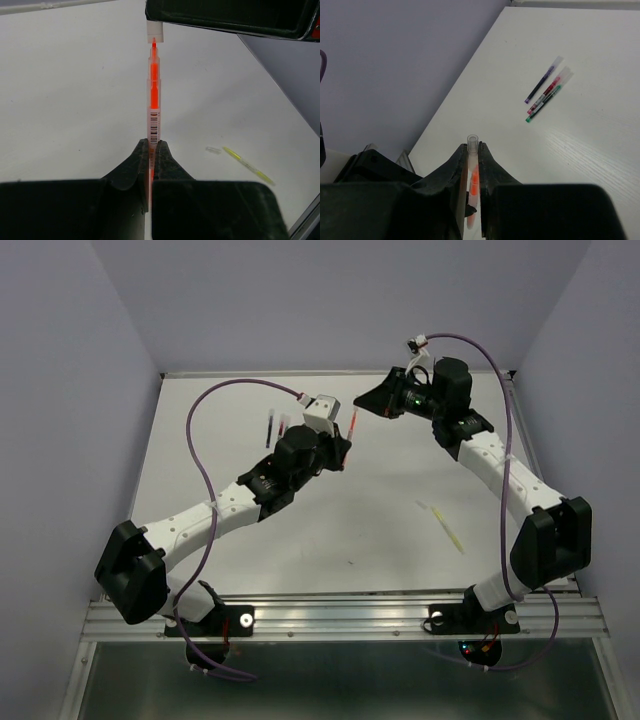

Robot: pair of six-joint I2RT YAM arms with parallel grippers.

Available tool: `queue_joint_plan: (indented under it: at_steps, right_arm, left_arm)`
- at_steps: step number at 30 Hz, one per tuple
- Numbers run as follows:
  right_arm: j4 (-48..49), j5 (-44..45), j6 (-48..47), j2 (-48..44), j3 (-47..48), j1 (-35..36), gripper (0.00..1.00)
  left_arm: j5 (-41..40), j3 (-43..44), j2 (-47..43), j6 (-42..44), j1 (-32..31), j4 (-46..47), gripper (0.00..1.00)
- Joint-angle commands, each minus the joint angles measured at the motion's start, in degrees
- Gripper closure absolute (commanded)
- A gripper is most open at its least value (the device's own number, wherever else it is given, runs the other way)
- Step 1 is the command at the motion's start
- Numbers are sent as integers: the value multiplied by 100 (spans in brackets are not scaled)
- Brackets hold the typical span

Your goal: Insert the pens into the pen caps

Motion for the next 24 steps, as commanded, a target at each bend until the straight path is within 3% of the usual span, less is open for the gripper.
queue_joint_plan:
  at_steps: [1,17,24]
  right_arm:
    - [169,-76,-61,2,107,22,87]
    - [106,-558,158,195,239,22,88]
    - [168,-612,194,151,195,22,89]
  left_arm:
    - [-161,-58,-311,10,-28,275,100]
    - [-600,-58,-241,1,-20,907,100]
    - [-548,346,93,282,-28,987,100]
